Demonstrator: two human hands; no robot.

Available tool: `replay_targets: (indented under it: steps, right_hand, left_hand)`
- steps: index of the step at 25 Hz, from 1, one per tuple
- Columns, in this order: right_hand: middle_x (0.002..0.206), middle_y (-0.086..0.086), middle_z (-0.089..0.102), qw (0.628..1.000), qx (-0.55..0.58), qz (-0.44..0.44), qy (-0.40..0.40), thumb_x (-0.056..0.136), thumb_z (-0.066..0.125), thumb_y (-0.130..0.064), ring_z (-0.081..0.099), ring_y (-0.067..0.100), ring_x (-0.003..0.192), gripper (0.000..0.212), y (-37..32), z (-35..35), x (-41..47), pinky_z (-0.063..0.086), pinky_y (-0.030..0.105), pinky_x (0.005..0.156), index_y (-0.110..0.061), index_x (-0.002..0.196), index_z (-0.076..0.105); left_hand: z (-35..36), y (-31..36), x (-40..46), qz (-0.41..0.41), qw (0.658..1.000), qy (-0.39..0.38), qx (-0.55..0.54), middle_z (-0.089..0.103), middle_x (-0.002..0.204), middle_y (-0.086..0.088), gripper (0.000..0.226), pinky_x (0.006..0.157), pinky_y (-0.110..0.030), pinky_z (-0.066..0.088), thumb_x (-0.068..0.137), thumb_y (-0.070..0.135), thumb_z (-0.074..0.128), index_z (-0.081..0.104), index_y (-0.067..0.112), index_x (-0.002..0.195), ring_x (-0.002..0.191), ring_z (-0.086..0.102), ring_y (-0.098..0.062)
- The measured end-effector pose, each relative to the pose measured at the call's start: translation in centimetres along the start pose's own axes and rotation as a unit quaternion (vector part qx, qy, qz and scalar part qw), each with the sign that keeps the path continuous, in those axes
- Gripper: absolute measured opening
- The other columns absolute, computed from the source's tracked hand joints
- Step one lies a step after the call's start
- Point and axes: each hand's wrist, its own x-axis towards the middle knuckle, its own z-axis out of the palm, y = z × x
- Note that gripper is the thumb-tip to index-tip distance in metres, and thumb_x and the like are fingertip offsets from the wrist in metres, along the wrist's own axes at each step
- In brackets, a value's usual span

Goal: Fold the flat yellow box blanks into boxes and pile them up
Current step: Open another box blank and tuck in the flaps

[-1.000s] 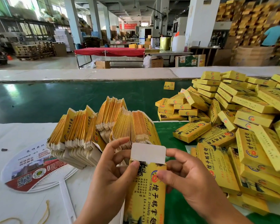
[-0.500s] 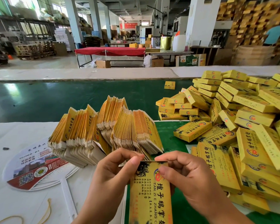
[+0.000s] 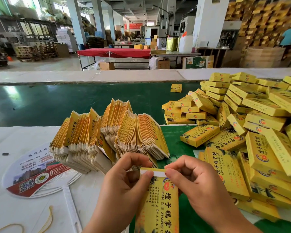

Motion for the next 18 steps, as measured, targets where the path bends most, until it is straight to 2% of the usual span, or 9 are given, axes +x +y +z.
replay_targets:
  steps: [2,4,6,7,10,11,13,16,18]
  right_hand:
    - [0.069,0.002,0.071,0.994,-0.057,-0.044,0.088,0.079,0.066,-0.044,0.067,0.017,0.06,0.017,0.2,0.3,-0.4,0.052,0.032,0.047,-0.027,0.083,0.071]
    - [0.068,-0.004,0.069,0.978,-0.097,-0.081,0.167,0.081,0.066,-0.048,0.065,0.013,0.059,0.019,0.3,0.7,-0.6,0.053,0.027,0.048,-0.03,0.085,0.071]
    - [0.066,-0.009,0.069,0.975,-0.097,-0.096,0.174,0.085,0.069,-0.05,0.066,0.009,0.058,0.021,0.4,1.4,-0.8,0.05,0.019,0.048,-0.03,0.087,0.069]
    - [0.065,-0.01,0.069,0.979,-0.094,-0.092,0.157,0.082,0.069,-0.051,0.066,0.007,0.057,0.022,0.3,1.7,-0.8,0.05,0.017,0.048,-0.029,0.086,0.068]
    - [0.06,-0.009,0.069,0.986,-0.094,-0.065,0.121,0.076,0.069,-0.052,0.065,0.005,0.052,0.027,0.3,1.9,-0.9,0.049,0.018,0.047,-0.026,0.079,0.064]
    - [0.058,-0.005,0.067,0.986,-0.094,-0.059,0.121,0.077,0.07,-0.052,0.062,0.006,0.049,0.028,0.3,1.8,-0.8,0.049,0.022,0.045,-0.025,0.077,0.063]
    - [0.058,0.005,0.063,0.987,-0.085,-0.056,0.128,0.083,0.069,-0.053,0.058,0.017,0.049,0.032,0.3,1.4,-0.7,0.051,0.035,0.044,-0.023,0.073,0.062]
    - [0.056,0.003,0.059,0.987,-0.048,-0.06,0.14,0.082,0.066,-0.041,0.054,0.012,0.049,0.025,0.2,1.0,-0.5,0.046,0.023,0.043,-0.02,0.07,0.061]
    - [0.063,0.003,0.065,0.989,-0.036,-0.053,0.131,0.08,0.066,-0.037,0.061,0.017,0.055,0.014,0.2,1.0,-0.4,0.054,0.031,0.048,-0.024,0.076,0.067]
  left_hand:
    - [0.3,0.3,-0.4,0.007,0.997,0.022,0.074,0.07,0.094,0.004,0.033,0.059,-0.046,0.061,0.074,0.045,0.078,0.063,0.041,0.103,0.07,0.072,-0.022]
    - [0.7,0.4,-0.9,0.037,0.975,0.02,0.218,0.068,0.094,0.02,0.06,0.064,-0.023,0.059,0.058,0.071,0.073,0.054,0.049,0.11,0.079,0.069,0.0]
    - [1.2,0.3,-1.3,0.09,0.939,0.017,0.333,0.06,0.09,0.032,0.079,0.072,-0.003,0.046,0.047,0.084,0.066,0.044,0.05,0.115,0.088,0.056,0.019]
    - [1.4,0.2,-1.3,0.089,0.928,0.011,0.362,0.053,0.092,0.036,0.086,0.073,0.001,0.041,0.044,0.084,0.063,0.039,0.05,0.119,0.089,0.051,0.023]
    - [1.4,0.4,-1.3,0.069,0.908,-0.005,0.413,0.04,0.097,0.041,0.086,0.068,0.002,0.036,0.046,0.078,0.057,0.028,0.052,0.123,0.081,0.042,0.025]
    - [1.3,0.5,-1.2,0.072,0.905,-0.012,0.418,0.039,0.098,0.042,0.084,0.067,0.002,0.036,0.046,0.075,0.058,0.026,0.054,0.121,0.08,0.042,0.024]
    - [1.1,0.7,-1.1,0.083,0.903,-0.024,0.421,0.043,0.099,0.041,0.082,0.063,0.002,0.035,0.047,0.07,0.061,0.033,0.052,0.122,0.079,0.047,0.018]
    - [1.0,1.2,-1.1,0.103,0.895,-0.04,0.433,0.047,0.097,0.035,0.083,0.063,0.003,0.032,0.048,0.065,0.065,0.043,0.039,0.124,0.08,0.052,0.009]
    - [1.1,1.5,-1.1,0.103,0.892,-0.04,0.439,0.045,0.098,0.035,0.085,0.065,0.004,0.03,0.049,0.067,0.064,0.042,0.036,0.125,0.082,0.052,0.008]
